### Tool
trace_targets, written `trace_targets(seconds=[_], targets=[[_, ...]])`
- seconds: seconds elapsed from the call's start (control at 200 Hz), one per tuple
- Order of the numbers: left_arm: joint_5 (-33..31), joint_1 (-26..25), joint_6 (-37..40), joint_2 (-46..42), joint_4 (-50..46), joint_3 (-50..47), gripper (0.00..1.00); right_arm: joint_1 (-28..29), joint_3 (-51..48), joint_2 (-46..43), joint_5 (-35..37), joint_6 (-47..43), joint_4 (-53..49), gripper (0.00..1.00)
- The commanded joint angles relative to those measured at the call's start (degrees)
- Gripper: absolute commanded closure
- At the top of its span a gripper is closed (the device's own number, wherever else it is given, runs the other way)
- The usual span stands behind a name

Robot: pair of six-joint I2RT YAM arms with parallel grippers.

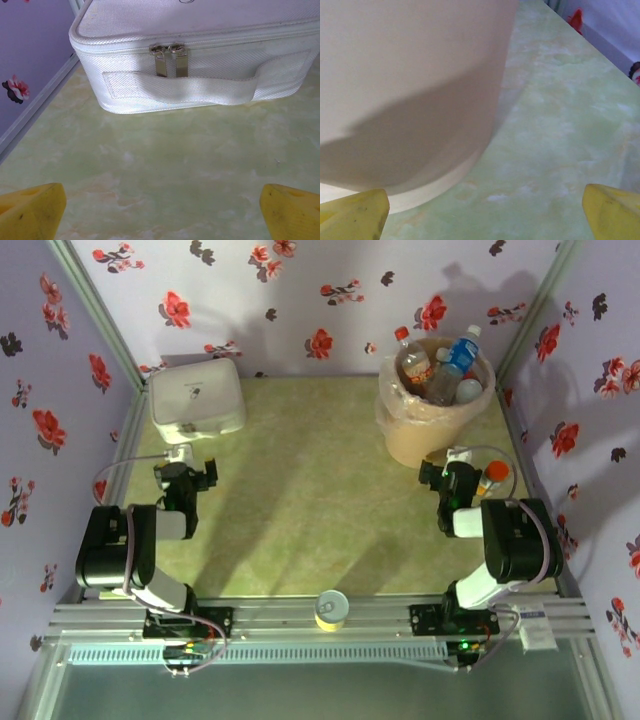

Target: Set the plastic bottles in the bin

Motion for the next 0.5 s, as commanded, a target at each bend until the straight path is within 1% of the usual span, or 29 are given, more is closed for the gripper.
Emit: trace_targets(seconds=[0.0, 0.055, 0.12, 0.195, 0.495], targets=[[0.44, 0.09, -0.11, 0.45, 2.88, -0.35, 0.0, 0.02, -0.21, 0.37, -1.21, 1.85, 4.67, 0.0], [0.43, 0.09, -0.1, 0.48, 2.76, -0.27, 0.0, 0.0, 0.51, -0.68, -1.32, 1.79, 1.53, 0.0], [0.44, 0.09, -0.1, 0.46, 2.76, -0.27, 0.0, 0.0, -0.05, 0.13, -1.22, 1.72, 4.05, 0.0], [0.45, 0.09, -0.1, 0.5, 2.67, -0.27, 0.0, 0.0, 0.41, -0.36, -1.48, 1.8, 2.21, 0.0], [0.43, 0.09, -0.09, 0.52, 2.71, -0.27, 0.0, 0.0, 0.63, 0.14, -1.28, 1.53, 2.44, 0.0]])
